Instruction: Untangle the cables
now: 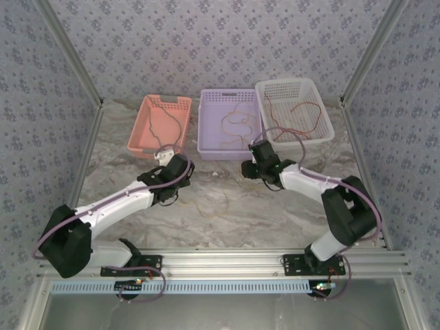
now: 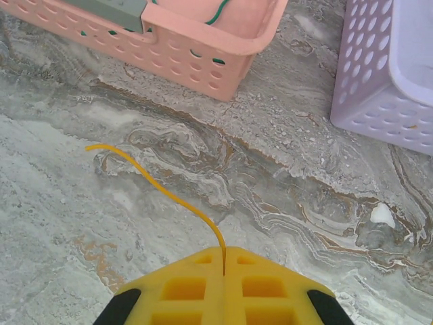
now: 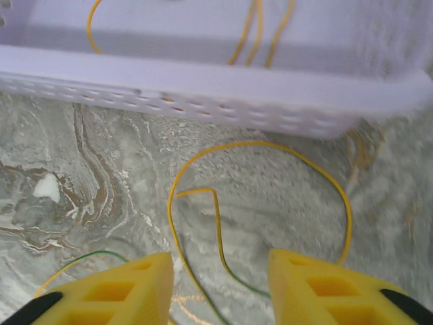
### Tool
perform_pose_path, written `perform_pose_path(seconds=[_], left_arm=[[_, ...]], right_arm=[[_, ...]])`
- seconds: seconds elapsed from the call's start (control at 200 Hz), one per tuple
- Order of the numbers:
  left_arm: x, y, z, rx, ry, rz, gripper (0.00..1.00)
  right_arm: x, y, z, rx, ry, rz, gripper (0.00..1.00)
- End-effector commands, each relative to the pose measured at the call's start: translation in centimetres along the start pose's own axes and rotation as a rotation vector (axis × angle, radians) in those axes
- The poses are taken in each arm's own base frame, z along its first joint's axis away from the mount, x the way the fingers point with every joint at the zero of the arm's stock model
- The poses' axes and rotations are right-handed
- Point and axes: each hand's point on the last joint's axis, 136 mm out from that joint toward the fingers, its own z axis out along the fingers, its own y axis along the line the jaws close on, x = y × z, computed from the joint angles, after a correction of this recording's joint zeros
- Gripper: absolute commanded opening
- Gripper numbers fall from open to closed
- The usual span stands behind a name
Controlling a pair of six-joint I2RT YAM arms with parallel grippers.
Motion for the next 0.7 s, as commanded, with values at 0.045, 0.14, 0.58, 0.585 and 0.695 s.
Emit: perform_pose_path(seconds=[0.045,0.14,0.58,0.585,0.695], left_arm=[[0.0,0.1,-0.4,0.013,0.012,0.019,0.0],[0.1,0.3,-0.4,0.011,0.012,0.018,0.0],[-0.1,0.3,-0.6,0.01,0.01,0.016,0.0],[-0.1,0.3,-0.6,0.01,0.009,0.015,0.0],[-0.3,0.7,-0.4,0.009,0.019,-0.007,0.0]], right_arm=[[1.9,-0.5,1.8,0.038,0.152,-0.193,0.47],[1.9,-0.6,2.7,0.049,0.182,-0.215,0.44],[2.5,-0.7,4.3,0.061,0.207,-0.225,0.2],[2.5,-0.7,4.3,0.061,0.206,-0.226,0.2],[2.2,-0.6,3.7,0.064,0.178,-0.234,0.0]])
